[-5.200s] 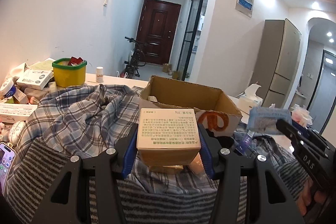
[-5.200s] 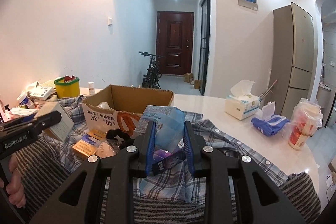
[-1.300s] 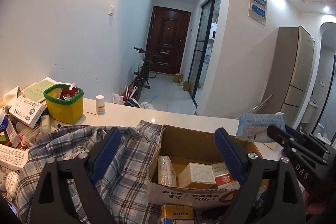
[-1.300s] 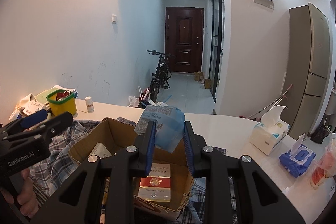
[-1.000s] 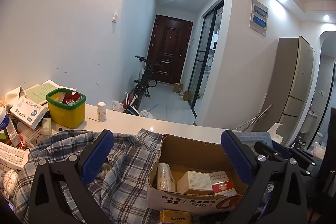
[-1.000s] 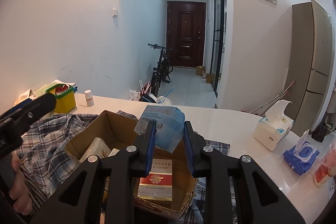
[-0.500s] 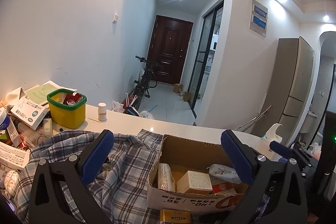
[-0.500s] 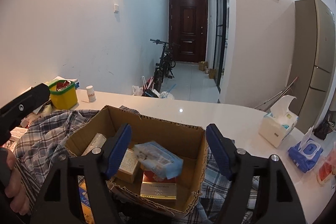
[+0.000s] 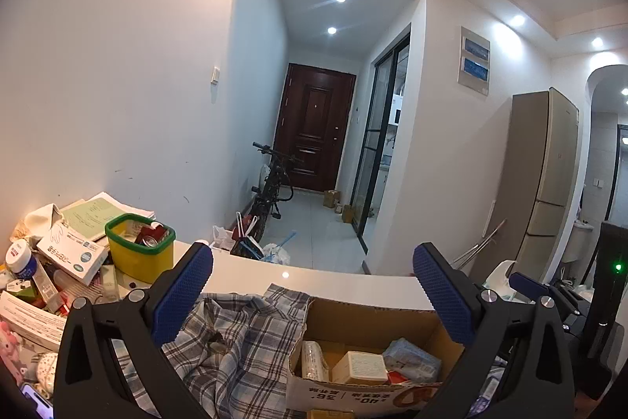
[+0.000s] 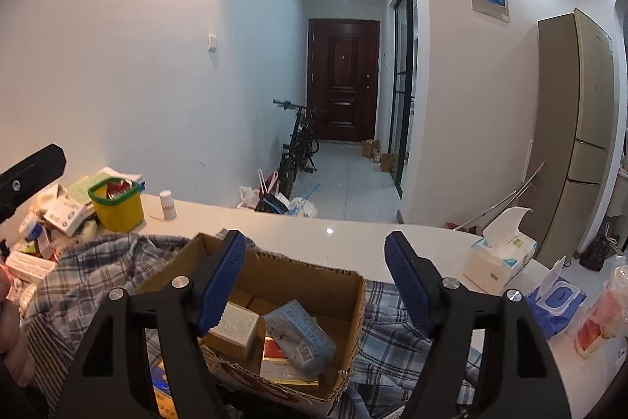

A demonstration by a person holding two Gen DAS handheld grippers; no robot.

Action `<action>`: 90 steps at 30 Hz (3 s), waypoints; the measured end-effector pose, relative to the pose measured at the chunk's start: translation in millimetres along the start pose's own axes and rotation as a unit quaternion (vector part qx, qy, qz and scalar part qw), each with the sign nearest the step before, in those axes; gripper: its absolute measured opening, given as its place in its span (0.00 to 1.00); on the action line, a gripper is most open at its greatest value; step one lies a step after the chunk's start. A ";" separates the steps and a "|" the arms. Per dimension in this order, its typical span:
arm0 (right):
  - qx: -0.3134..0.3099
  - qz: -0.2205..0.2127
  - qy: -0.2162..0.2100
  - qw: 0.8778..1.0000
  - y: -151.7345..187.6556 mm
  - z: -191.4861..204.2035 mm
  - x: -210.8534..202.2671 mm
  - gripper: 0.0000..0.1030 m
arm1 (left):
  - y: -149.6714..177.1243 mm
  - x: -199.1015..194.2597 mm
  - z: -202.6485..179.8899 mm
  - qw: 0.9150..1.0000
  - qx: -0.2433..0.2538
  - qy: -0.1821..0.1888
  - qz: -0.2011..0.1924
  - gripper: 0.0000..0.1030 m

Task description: Organize objects

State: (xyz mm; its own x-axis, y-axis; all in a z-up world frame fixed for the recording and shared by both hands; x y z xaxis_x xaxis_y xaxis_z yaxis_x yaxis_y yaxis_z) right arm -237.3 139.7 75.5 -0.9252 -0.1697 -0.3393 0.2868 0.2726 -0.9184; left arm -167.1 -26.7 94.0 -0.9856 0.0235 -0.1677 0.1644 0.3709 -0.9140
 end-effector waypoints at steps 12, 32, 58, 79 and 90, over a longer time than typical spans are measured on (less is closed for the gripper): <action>0.015 -0.098 0.009 0.995 -35.2 -11.9 -83.0 0.77 | -19.8 -50.0 -10.7 1.000 -0.007 0.014 0.008 1.00; -0.001 -0.132 0.045 0.990 -9.8 -18.1 -152.3 1.00 | -0.1 -130.7 -32.5 0.998 0.033 0.056 -0.025 1.00; -0.016 -0.076 0.033 0.996 57.0 -6.7 -160.5 1.00 | 74.4 -114.8 -2.4 0.998 0.034 0.024 0.045 1.00; 0.015 -0.021 0.031 0.999 81.9 -18.8 -133.3 1.00 | 116.7 -88.9 18.2 0.991 0.033 0.001 0.131 1.00; 0.031 0.025 0.011 0.999 105.5 -16.5 -111.2 1.00 | 148.0 -66.9 8.6 0.977 0.069 -0.005 0.200 1.00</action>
State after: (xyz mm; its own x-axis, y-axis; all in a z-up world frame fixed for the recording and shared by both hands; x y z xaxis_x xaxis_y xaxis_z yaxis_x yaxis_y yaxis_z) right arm -108.2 203.0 19.7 -0.9148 -0.1356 -0.3805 0.3465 0.2208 -0.9117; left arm -76.4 18.6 -33.2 -0.8411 0.1310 -0.5248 0.5409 0.2051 -0.8157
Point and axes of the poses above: each gripper's, at about its wrist camera, not at the fingertips, and x roughly the way its jaws point, z to its left, y to its underside, the point moved 4 cm from there along x, roughly the way its jaws point, and after that the axes turned 11 degrees about -x, right-handed, at the moved point
